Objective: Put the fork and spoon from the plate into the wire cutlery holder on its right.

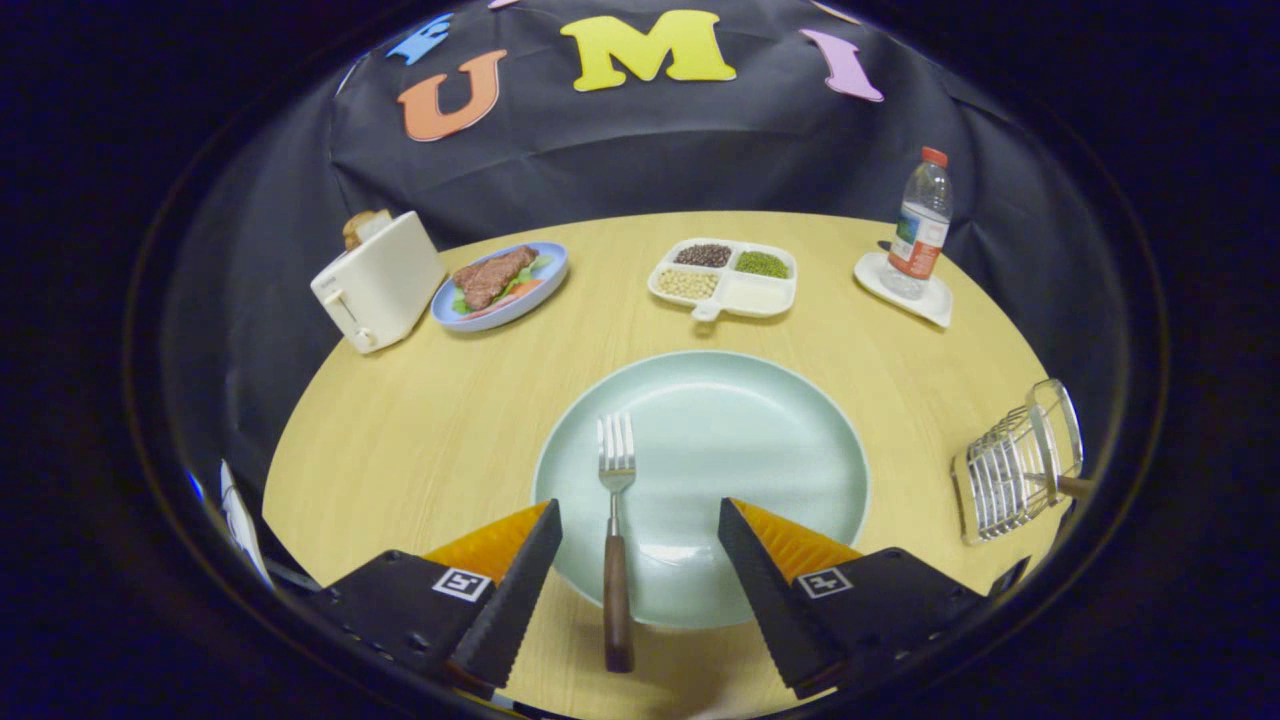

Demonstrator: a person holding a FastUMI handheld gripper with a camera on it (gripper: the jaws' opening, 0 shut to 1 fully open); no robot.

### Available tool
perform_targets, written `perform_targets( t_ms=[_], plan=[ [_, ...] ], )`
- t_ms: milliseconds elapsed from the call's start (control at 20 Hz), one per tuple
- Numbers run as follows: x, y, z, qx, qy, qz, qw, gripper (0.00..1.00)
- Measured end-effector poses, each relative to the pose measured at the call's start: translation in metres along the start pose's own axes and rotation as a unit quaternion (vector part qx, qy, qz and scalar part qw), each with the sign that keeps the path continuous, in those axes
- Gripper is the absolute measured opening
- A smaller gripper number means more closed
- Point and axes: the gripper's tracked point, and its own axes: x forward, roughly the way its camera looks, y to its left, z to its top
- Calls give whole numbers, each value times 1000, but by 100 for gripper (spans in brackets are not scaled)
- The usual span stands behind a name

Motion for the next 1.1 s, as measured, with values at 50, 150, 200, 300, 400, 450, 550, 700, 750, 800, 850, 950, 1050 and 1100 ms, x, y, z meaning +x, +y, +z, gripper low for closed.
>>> perform_targets(
  t_ms=[50, 150, 200, 300, 400, 450, 550, 700, 750, 800, 850, 950, 1050, 1100],
  plan=[
    [7, 1, -3, -1, 8, -2, 1000, 92],
    [13, -2, -7, 2, 24, -13, 1000, 86],
    [16, -2, -9, 5, 29, -12, 999, 82],
    [21, 2, -13, 7, 39, -5, 999, 69],
    [22, 5, -12, 7, 44, 0, 999, 58],
    [24, 9, -15, 10, 51, 7, 999, 52],
    [24, 8, -14, 5, 56, 3, 998, 34],
    [26, 11, -16, -4, 62, 10, 998, 8],
    [24, 11, -15, -6, 64, 11, 998, 4],
    [22, 9, -13, -5, 64, 11, 998, 4],
    [20, 8, -12, -4, 61, 9, 998, 1],
    [9, 8, -6, -5, 46, 15, 999, 1],
    [-5, 6, 2, -8, 29, 19, 999, 1],
    [-13, 4, 6, -7, 20, 21, 1000, 1]
  ],
)
